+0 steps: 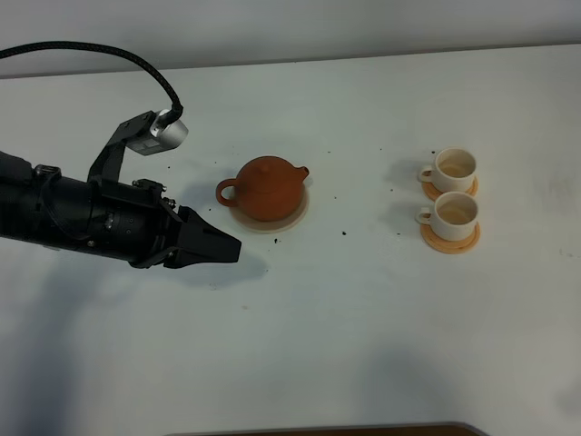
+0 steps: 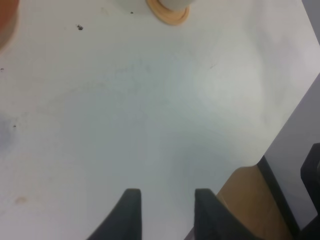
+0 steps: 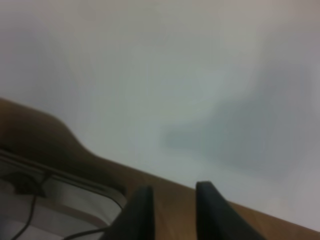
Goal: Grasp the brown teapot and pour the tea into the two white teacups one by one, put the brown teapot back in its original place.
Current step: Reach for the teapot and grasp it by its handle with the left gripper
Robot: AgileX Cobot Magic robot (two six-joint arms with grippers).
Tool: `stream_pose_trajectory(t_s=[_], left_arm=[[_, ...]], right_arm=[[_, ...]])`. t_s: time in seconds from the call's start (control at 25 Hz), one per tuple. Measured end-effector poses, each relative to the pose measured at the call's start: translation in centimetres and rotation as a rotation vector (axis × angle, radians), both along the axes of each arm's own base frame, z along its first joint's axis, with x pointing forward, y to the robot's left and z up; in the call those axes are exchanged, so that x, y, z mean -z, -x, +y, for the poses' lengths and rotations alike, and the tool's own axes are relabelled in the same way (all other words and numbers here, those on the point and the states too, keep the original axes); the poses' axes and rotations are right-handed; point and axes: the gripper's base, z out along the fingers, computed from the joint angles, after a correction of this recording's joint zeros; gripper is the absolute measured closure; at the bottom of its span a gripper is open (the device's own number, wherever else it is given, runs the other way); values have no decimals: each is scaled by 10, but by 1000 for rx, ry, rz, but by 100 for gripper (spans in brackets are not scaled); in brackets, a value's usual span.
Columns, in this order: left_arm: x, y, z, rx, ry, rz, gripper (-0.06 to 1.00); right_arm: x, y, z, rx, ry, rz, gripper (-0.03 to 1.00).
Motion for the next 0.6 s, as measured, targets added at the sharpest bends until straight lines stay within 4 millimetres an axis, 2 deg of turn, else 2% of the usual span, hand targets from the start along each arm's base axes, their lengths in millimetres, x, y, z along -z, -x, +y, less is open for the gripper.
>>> stream_pose_trajectory(t_s=[0.16, 0.32, 0.6], left_arm=[[0, 0, 0, 1, -1, 0, 65], [0, 0, 0, 1, -1, 0, 65], [0, 1, 0, 5, 2, 3, 65]], right_arm=[[9, 19, -12, -18, -53, -44, 73], [7, 32, -20, -76, -111, -122, 73], [5, 38, -25, -100, -142, -190, 73]])
